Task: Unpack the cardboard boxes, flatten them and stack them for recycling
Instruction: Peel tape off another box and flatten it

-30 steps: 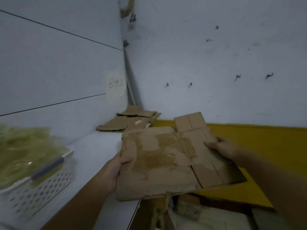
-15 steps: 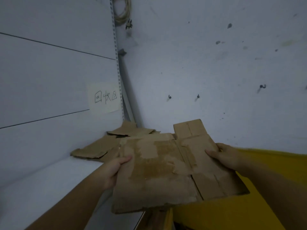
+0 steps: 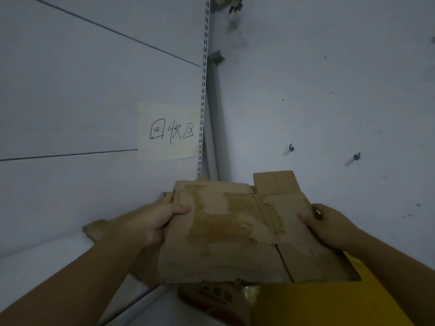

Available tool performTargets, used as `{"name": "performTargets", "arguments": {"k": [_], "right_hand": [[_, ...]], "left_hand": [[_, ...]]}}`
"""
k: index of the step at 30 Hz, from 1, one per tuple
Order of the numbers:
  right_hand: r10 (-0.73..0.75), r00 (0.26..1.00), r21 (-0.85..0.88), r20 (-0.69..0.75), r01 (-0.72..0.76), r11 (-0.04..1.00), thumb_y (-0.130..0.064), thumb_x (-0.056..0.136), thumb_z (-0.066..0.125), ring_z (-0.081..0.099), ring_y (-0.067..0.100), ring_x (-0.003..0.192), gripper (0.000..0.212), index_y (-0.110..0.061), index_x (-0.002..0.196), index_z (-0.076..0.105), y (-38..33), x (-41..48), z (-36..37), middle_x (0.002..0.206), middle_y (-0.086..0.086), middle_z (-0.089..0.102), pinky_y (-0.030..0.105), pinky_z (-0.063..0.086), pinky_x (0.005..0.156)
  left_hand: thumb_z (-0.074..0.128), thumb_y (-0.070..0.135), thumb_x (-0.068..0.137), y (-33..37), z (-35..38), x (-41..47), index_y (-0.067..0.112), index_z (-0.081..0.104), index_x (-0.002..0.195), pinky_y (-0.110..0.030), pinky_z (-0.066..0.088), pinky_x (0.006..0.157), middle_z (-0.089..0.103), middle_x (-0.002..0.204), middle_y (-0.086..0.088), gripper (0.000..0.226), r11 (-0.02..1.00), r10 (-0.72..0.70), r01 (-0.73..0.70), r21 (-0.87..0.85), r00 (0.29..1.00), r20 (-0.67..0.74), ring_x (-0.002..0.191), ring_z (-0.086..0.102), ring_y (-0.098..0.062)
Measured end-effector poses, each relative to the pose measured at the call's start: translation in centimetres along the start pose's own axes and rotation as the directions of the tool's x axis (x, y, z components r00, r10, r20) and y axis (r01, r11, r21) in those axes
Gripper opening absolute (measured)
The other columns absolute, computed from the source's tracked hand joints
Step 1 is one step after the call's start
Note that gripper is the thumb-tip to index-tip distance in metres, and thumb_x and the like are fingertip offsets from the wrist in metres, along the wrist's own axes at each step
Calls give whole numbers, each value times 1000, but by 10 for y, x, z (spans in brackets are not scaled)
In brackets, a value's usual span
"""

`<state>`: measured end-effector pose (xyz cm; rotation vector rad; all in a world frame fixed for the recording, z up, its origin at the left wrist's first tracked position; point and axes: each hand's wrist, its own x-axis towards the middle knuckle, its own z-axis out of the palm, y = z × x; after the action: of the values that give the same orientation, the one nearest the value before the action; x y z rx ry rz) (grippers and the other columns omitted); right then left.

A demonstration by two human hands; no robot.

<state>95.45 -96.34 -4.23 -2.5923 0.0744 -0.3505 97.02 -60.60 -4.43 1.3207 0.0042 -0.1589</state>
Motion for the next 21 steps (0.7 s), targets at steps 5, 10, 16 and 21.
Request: {"name": "performTargets", "arguments": {"k": [5, 10, 16, 21], "right_hand": [[-82, 997, -5, 5, 82, 997, -49, 92, 45, 53, 28, 113, 60, -11, 139, 37, -4, 86, 25, 135, 11, 51, 32, 39, 88], [-327, 944, 151, 42, 318, 936, -44, 93, 46, 58, 24, 100, 55, -29, 143, 29, -34, 158, 80, 121, 9, 60, 33, 45, 88], [-578, 806, 323, 124, 518, 792, -57, 87, 48, 51, 20, 118, 57, -37, 139, 34, -75, 223, 134, 138, 0, 50, 22, 35, 88], [-699, 686, 248, 205, 654, 715, -62, 85, 46, 53, 22, 114, 66, -34, 142, 28, -106, 258, 169, 136, 4, 49, 29, 43, 87]], "left_hand": [[60, 1, 84, -7, -5, 41, 31, 50, 115, -41, 57, 55, 67, 104, -10, 44, 999, 6, -11, -48, 994, -111, 82, 69, -31], [62, 4, 83, -2, -40, 46, 34, 45, 123, -48, 57, 67, 65, 110, -11, 52, 996, 67, -80, -34, 952, -298, 90, 67, -36], [70, 13, 67, 2, -50, 26, 30, 45, 127, -45, 54, 67, 63, 113, -15, 67, 995, 96, -91, 35, 844, -528, 94, 64, -39], [68, 18, 82, -9, -44, 26, 20, 40, 136, -38, 49, 73, 56, 124, -17, 60, 939, 252, 69, 337, 528, -811, 88, 59, -29]]}}
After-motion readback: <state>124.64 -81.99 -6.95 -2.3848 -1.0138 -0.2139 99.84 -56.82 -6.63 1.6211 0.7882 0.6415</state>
